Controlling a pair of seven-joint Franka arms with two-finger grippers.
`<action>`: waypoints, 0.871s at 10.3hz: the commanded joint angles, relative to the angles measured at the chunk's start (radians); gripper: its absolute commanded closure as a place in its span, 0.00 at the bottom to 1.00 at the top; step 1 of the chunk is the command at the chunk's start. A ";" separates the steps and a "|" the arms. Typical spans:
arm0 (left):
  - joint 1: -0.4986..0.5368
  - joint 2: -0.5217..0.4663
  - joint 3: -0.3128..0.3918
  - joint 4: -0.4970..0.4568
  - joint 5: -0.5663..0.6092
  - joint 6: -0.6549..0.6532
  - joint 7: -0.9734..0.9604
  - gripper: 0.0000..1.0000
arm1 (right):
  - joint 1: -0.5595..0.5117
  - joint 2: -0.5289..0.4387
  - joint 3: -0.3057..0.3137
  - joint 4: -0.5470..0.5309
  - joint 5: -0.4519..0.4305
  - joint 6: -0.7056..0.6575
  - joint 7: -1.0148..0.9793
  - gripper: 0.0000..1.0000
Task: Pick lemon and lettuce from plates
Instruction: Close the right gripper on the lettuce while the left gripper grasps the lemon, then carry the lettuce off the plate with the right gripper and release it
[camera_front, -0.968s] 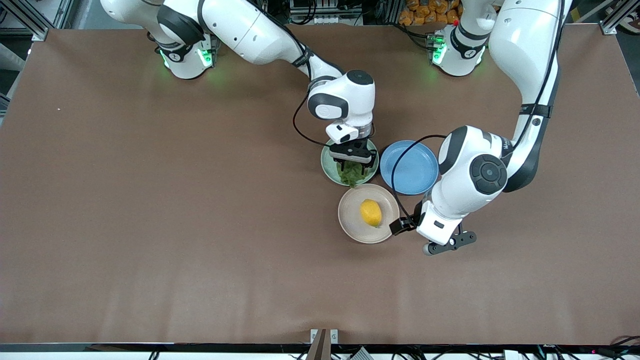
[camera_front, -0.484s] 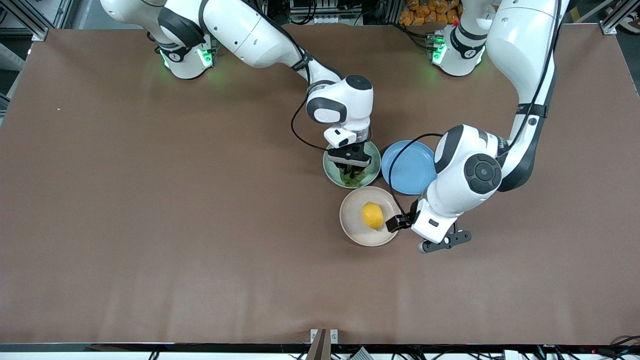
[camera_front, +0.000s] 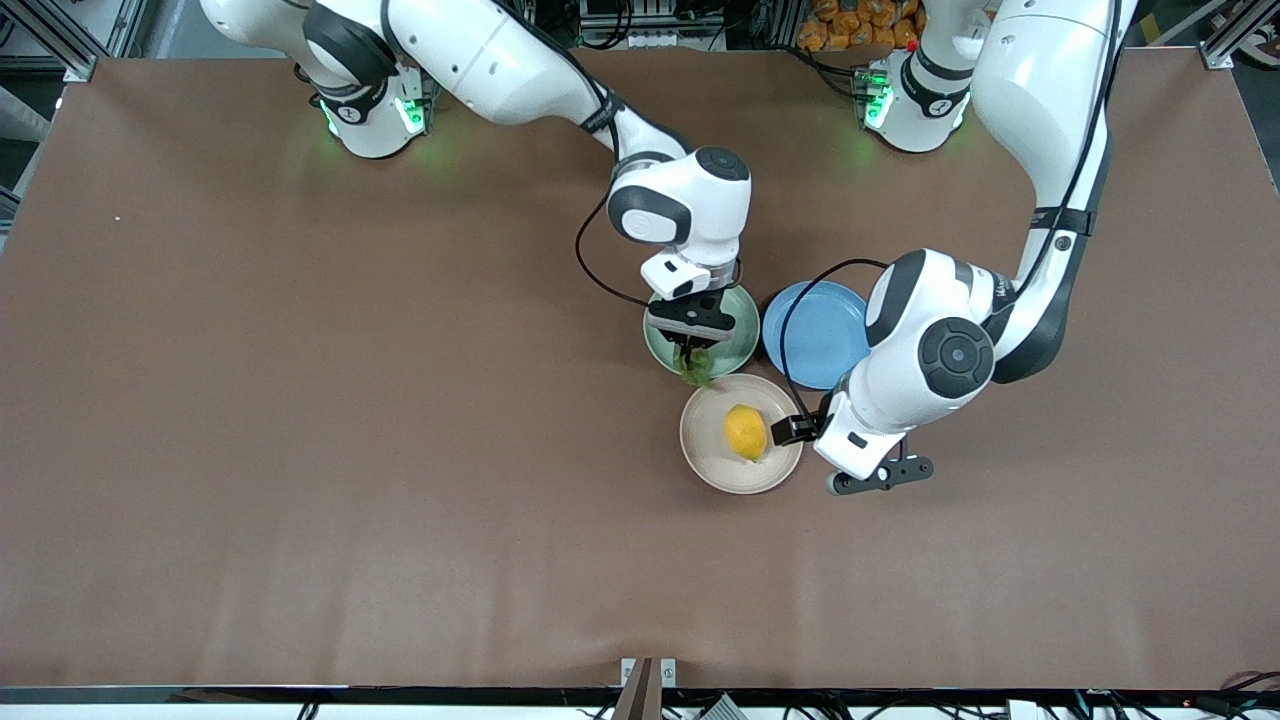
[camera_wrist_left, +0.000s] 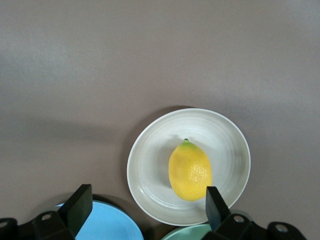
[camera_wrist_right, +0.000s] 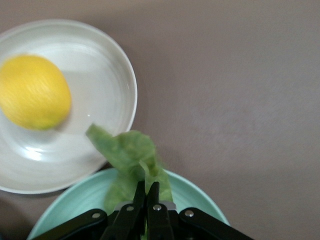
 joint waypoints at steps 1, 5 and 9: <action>-0.033 0.032 0.008 0.007 -0.020 -0.009 0.012 0.00 | -0.091 -0.169 0.016 -0.029 0.207 -0.132 -0.248 1.00; -0.092 0.088 0.017 0.010 -0.011 0.018 0.008 0.00 | -0.330 -0.384 0.013 -0.087 0.449 -0.319 -0.650 1.00; -0.128 0.147 0.019 0.012 0.048 0.099 0.007 0.00 | -0.603 -0.446 0.007 -0.107 0.512 -0.485 -1.048 1.00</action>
